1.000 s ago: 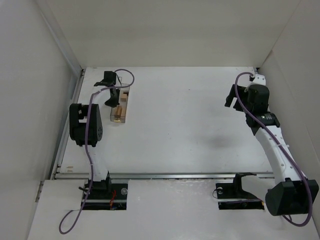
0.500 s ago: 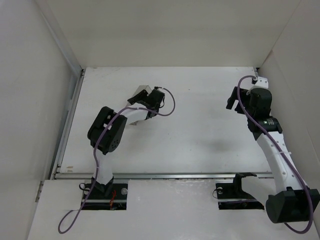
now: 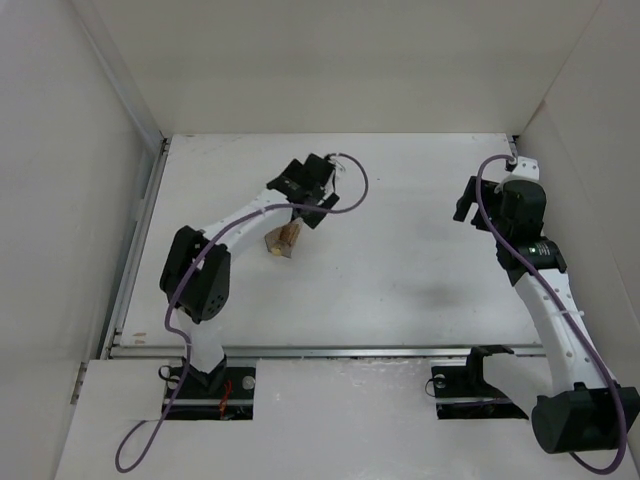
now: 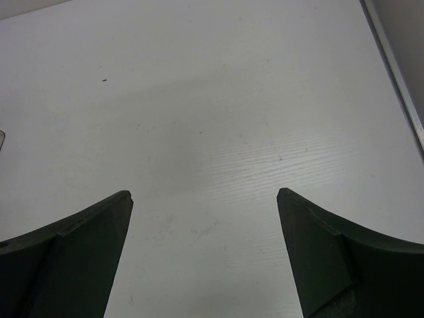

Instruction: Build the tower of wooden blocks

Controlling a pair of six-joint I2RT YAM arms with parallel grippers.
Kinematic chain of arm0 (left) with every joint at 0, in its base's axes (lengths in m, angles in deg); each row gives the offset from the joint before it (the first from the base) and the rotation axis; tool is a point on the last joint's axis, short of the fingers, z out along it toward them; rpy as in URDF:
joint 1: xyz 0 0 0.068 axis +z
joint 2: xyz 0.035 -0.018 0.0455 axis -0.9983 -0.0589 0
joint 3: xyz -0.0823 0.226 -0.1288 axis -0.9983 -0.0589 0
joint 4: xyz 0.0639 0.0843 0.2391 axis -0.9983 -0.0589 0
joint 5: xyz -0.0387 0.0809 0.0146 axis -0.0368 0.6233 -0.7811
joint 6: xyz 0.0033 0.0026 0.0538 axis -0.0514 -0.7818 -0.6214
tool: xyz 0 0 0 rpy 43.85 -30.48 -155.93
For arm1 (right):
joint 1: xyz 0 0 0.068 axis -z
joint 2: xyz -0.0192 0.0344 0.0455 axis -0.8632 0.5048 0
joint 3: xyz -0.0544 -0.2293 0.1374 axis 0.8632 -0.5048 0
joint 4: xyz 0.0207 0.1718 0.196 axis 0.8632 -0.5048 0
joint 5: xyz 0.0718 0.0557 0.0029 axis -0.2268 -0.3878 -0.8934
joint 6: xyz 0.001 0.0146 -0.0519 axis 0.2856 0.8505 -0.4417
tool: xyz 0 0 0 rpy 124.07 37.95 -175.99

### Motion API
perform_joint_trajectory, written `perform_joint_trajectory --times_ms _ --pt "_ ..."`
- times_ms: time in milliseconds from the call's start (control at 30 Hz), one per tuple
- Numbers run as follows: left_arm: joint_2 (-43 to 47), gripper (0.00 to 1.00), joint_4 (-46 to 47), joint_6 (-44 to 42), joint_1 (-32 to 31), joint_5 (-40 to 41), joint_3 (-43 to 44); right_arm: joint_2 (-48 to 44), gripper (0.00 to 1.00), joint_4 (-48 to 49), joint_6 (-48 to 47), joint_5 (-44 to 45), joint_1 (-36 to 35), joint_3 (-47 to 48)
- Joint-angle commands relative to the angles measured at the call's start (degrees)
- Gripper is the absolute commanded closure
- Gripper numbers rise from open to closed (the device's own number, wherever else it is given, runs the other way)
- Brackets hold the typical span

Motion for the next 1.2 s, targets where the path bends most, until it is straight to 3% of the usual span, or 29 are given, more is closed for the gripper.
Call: perform_joint_trajectory --times_ms 0,100,267,467,633,700,733,767,867,900,933,967,1033,1167 --pt "2.66 0.00 -4.49 6.83 7.91 -14.64 7.29 -0.38 0.04 0.42 -0.57 -0.89 -0.57 -0.06" --pt "0.36 0.00 -5.54 8.32 12.84 -22.48 10.55 -0.37 0.04 -0.10 -0.57 -1.51 -0.57 -0.06" --pt "-4.74 0.00 -7.56 6.92 13.37 -30.99 13.02 0.77 0.03 -1.51 -0.57 -2.03 -0.57 1.08" --pt "-8.17 0.00 -9.06 7.45 14.60 -34.26 13.73 1.30 0.01 -3.44 -1.09 -2.03 -0.57 1.61" --pt "-10.71 0.03 -9.67 8.50 15.13 -31.73 14.26 0.77 0.01 -3.44 -1.09 -2.03 -0.57 0.91" --pt "-11.77 0.16 -10.38 9.03 15.13 -31.02 15.48 0.24 0.01 -3.44 -1.09 -2.03 -0.57 0.38" --pt "-11.77 0.26 -10.38 9.03 15.13 -31.02 15.49 0.24 0.01 -3.44 -1.09 -1.51 -0.57 0.38" --pt "-11.77 0.41 -10.38 9.03 15.13 -31.02 15.49 0.24 0.01 -3.44 -1.09 -1.51 -0.57 0.38" --pt "-11.17 0.65 -10.38 9.73 15.13 -30.15 15.49 -0.29 0.01 -3.96 -1.09 -0.80 -0.57 0.38" --pt "-11.16 0.84 -10.38 9.74 15.13 -29.44 14.88 -0.29 0.01 -3.97 -1.09 -0.80 -0.57 0.38" --pt "-10.55 0.94 -10.38 10.43 15.13 -28.56 14.87 -0.29 0.01 -3.97 -1.09 -0.80 -0.57 0.38" --pt "-10.02 1.00 -10.38 10.44 15.13 -26.29 14.87 -0.29 0.01 -3.97 -1.09 -0.80 -0.57 0.38" --pt "-9.41 1.00 -10.38 10.96 14.08 -22.42 14.87 -0.29 0.01 -3.97 -1.09 -0.80 -0.57 -0.23" --pt "-6.69 1.00 -5.74 10.10 8.73 -5.66 12.43 -0.29 0.01 -3.44 -1.09 -0.80 -0.57 -0.23"
